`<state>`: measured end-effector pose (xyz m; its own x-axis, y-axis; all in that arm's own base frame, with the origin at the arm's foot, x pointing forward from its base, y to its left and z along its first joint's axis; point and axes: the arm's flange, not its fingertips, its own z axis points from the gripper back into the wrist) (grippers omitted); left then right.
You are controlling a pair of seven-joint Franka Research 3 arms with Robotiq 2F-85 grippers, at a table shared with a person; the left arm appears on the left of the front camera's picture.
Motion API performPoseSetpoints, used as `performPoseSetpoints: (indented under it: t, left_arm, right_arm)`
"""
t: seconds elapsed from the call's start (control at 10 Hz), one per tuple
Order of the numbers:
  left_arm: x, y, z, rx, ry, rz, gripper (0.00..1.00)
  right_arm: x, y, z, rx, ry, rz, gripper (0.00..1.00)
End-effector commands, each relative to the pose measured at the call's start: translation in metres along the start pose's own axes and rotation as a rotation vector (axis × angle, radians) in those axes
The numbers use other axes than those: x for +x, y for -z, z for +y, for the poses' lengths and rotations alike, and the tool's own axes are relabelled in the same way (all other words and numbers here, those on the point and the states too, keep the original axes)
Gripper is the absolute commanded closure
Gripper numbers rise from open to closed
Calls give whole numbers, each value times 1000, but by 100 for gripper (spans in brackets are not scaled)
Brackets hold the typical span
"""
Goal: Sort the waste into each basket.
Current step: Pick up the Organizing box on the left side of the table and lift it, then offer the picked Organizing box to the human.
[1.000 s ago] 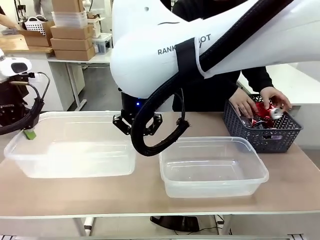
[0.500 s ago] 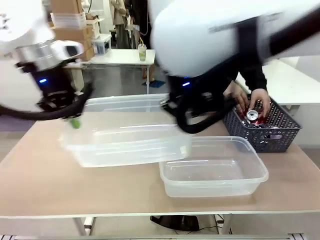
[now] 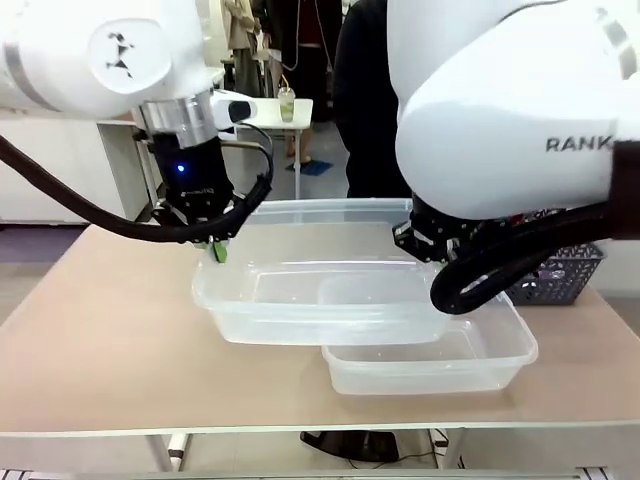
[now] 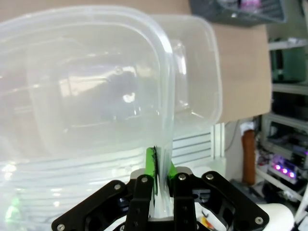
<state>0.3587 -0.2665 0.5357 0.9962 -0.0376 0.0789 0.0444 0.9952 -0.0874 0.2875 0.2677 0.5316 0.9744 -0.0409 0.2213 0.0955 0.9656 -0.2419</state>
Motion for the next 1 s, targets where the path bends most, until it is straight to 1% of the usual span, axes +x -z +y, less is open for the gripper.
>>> performPoseSetpoints:
  t: [0.0,0.9]
  left_arm:
    - [-6,-9,12,-11,1,-11,93]
    - [-6,-9,12,-11,1,-11,93]
  right_arm:
    - [3,-13,-1,-13,-18,11,95]
    - [3,-13,-1,-13,-18,11,95]
